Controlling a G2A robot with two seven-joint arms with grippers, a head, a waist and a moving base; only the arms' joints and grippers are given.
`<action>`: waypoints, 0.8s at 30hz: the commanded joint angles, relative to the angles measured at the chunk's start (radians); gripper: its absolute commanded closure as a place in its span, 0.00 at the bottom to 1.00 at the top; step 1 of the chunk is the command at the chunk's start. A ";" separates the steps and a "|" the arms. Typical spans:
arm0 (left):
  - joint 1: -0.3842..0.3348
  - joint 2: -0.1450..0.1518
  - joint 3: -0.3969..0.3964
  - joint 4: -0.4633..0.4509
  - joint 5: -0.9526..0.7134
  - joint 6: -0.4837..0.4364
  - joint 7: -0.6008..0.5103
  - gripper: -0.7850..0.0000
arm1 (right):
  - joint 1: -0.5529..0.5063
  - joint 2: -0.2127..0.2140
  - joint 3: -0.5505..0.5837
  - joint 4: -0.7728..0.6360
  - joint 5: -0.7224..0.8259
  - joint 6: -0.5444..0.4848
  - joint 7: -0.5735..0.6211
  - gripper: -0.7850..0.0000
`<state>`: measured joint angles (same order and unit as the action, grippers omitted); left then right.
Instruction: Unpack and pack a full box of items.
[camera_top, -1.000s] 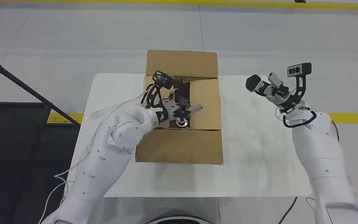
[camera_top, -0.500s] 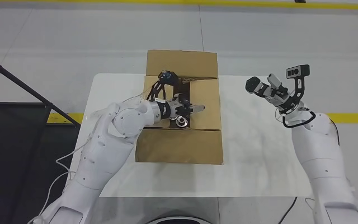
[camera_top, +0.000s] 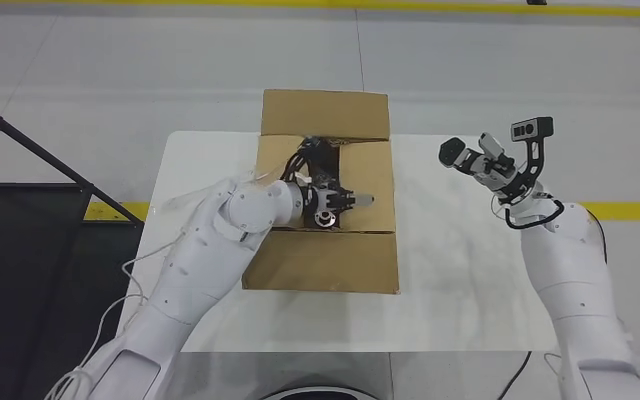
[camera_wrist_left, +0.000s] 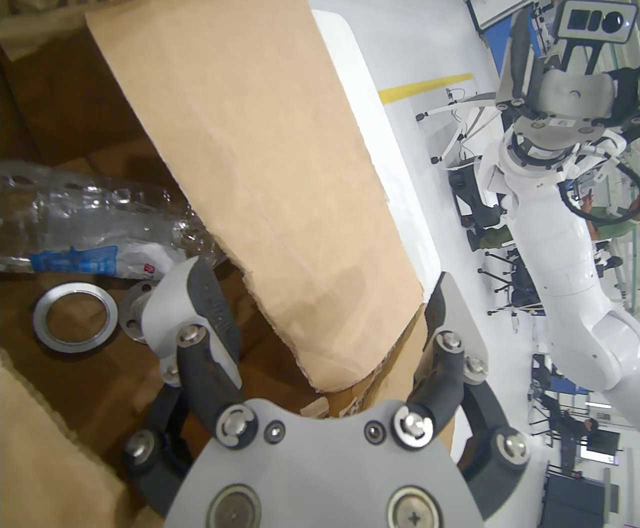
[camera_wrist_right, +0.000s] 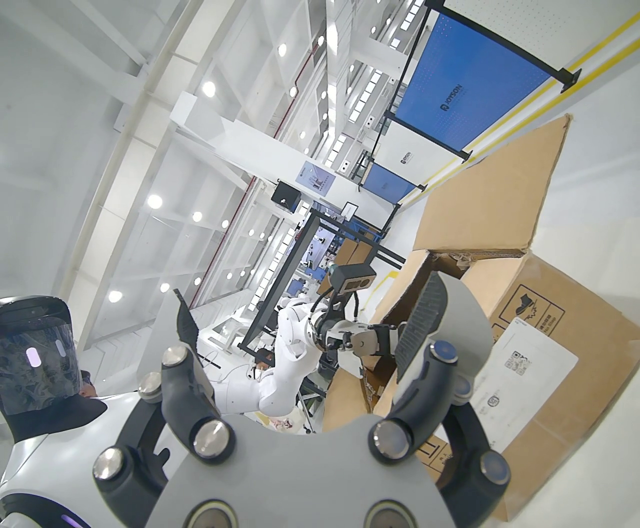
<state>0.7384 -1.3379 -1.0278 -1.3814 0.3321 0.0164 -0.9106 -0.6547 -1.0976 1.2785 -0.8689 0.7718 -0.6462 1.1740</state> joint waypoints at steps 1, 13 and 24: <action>-0.010 -0.004 0.007 0.029 -0.027 0.002 0.008 0.00 | -0.003 0.000 0.003 -0.002 0.001 0.001 0.000 0.00; -0.027 -0.012 -0.008 0.119 -0.200 -0.076 -0.010 0.00 | -0.019 0.003 0.020 -0.028 -0.011 0.003 -0.004 0.00; 0.022 0.004 -0.058 -0.024 -0.213 -0.087 0.022 0.00 | -0.022 -0.002 0.023 -0.029 -0.002 -0.001 -0.001 0.00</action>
<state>0.7569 -1.3344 -1.0834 -1.3920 0.1189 -0.0704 -0.8949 -0.6764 -1.0990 1.3010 -0.8981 0.7686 -0.6463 1.1716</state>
